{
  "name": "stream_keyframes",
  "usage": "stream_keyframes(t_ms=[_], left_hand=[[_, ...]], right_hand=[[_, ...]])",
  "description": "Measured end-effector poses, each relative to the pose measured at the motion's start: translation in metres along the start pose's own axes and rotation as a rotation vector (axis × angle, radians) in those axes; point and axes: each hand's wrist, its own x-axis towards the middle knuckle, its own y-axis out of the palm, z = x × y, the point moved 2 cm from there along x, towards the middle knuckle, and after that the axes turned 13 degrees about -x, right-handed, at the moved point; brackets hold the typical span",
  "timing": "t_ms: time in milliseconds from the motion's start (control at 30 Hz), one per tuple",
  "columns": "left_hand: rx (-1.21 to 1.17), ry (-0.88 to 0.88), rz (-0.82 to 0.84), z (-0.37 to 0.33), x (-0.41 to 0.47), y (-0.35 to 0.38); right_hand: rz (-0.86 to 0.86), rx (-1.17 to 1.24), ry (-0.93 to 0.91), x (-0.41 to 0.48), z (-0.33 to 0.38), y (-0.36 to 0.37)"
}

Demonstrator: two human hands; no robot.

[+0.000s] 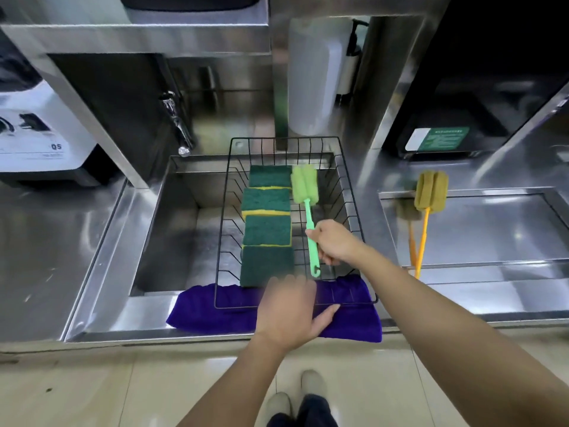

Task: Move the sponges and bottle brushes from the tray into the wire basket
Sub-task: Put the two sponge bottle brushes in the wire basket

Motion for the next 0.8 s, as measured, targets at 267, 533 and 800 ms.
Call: stream_keyframes(t_ms=[267,533,800], left_hand=[[0.006,-0.006,0.008,0.000,0.000,0.002],[0.014,-0.007,0.017,0.000,0.000,0.000],[0.002,-0.017,0.059,0.002,0.001,-0.001]], right_hand=[[0.110,-0.113,0.072,0.017,-0.005,0.028],[0.042,-0.407,0.078,0.021,-0.006,0.030],[-0.382,-0.161,-0.049,-0.012,-0.004,-0.019]])
